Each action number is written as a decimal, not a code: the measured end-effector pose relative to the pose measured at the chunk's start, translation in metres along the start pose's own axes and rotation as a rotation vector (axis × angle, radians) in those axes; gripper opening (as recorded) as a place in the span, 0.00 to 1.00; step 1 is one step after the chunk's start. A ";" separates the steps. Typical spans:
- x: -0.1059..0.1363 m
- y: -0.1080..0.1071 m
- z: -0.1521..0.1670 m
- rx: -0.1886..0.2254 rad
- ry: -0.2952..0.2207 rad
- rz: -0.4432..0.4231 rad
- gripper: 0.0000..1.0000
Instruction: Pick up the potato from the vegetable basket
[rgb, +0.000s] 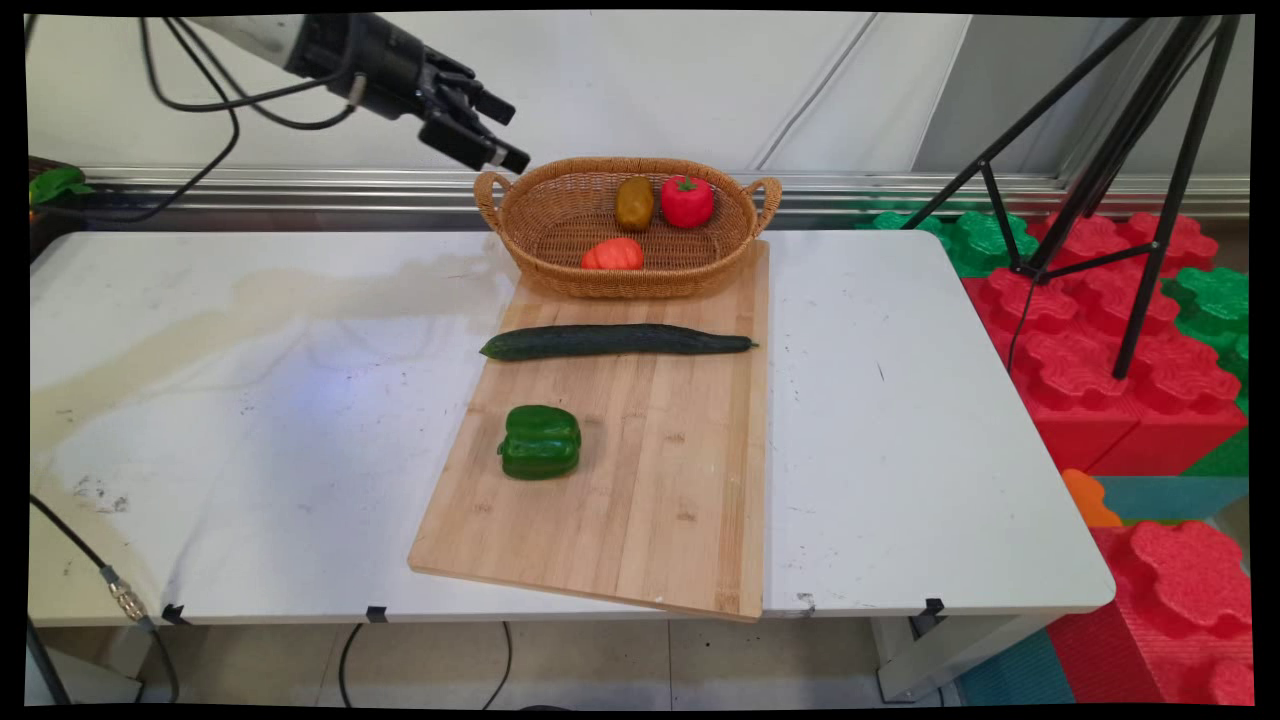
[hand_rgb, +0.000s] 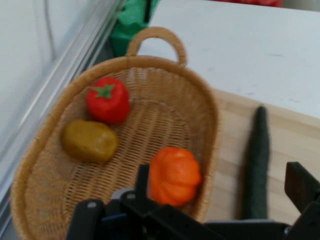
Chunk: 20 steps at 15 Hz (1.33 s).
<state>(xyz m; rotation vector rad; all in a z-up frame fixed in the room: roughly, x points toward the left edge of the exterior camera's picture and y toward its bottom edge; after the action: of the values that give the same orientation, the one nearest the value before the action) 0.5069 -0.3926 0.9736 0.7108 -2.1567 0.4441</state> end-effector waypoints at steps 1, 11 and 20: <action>0.001 -0.005 0.007 0.019 -0.005 -0.002 1.00; 0.003 -0.046 0.108 0.163 -0.096 -0.044 1.00; -0.013 -0.068 0.188 0.202 -0.200 -0.047 1.00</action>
<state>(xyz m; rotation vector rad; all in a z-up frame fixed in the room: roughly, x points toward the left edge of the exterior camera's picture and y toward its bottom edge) 0.4453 -0.5405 0.8526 0.9519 -2.2966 0.5937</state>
